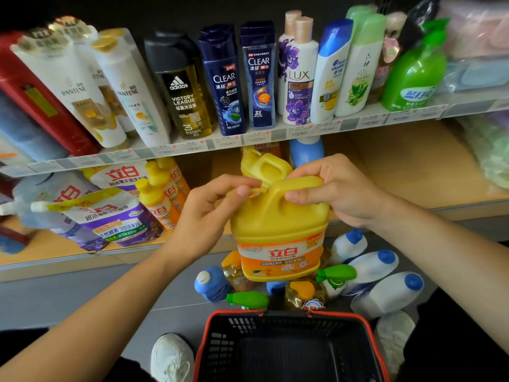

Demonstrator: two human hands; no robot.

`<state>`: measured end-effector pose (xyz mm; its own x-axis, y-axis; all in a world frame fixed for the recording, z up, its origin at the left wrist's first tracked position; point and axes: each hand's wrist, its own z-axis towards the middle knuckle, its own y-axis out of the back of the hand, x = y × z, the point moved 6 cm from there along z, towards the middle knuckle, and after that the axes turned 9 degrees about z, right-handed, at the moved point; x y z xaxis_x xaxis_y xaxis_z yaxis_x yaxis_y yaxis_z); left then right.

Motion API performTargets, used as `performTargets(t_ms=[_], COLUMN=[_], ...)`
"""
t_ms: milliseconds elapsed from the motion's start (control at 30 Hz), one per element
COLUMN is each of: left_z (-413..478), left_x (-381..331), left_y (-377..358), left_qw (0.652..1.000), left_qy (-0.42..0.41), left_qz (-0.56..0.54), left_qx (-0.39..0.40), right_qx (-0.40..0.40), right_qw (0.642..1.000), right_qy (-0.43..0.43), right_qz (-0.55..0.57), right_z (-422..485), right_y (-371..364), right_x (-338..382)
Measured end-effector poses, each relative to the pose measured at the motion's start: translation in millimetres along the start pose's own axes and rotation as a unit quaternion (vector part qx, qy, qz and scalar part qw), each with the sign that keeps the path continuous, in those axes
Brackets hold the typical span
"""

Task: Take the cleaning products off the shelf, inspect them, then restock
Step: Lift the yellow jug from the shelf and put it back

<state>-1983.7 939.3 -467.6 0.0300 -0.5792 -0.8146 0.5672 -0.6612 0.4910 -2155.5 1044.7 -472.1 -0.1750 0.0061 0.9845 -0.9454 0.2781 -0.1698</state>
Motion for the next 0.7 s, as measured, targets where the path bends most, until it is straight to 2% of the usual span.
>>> performTargets(t_ms=[233,300,467,533,700], left_z=[2,3,2,1,-15], left_x=[17,18,26,36,66], left_y=[-3,-3,2,2,-15], left_qw=[0.983,0.982,0.985,0.985,0.969], left_qy=[0.064,0.058,0.056,0.083,0.188], left_qz=[-0.172,-0.178,-0.149,-0.147,-0.134], left_qx=[0.032,0.02,-0.066,-0.042,0.088], right_qx=[-0.019,-0.025,-0.033,-0.035,-0.075], right_qw=[0.998,0.997,0.996,0.994,0.988], right_qy=[-0.014,-0.019,-0.002,0.015,0.041], right_qz=[0.059,0.066,0.082,0.098,0.125], right_z=[4,4,3,2,0], right_y=[14,18,20,22,34], right_x=[-2,-3,-2,0,10])
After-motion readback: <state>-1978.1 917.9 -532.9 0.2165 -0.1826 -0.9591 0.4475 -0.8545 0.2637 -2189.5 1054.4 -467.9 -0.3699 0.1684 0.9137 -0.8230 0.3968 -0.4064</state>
